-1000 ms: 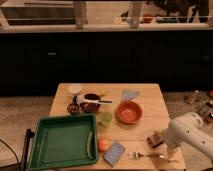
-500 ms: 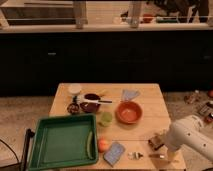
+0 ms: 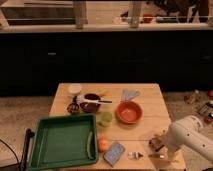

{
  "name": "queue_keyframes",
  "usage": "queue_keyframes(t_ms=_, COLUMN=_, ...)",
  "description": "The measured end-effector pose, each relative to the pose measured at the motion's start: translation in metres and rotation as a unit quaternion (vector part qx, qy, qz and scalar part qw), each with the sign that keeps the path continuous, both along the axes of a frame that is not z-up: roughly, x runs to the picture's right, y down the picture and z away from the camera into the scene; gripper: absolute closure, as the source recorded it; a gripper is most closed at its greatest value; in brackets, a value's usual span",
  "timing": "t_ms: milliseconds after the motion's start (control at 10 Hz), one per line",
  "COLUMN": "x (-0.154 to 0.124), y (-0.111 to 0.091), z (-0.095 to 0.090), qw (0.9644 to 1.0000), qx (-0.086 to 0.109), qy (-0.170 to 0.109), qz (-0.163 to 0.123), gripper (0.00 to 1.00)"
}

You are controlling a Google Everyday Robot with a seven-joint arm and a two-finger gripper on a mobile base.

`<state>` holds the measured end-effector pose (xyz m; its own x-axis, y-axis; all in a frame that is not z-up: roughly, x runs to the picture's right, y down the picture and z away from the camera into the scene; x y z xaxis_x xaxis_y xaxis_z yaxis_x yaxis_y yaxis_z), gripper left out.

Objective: Wipe red bowl with eraser

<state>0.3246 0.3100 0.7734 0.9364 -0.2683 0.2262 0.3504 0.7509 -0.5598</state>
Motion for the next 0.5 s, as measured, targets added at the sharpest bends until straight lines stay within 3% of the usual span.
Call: queue_keyframes(t_ms=500, x=-0.002, y=-0.017, z=0.005, qw=0.9994, qx=-0.002, qy=-0.01, qz=-0.033, gripper=0.2)
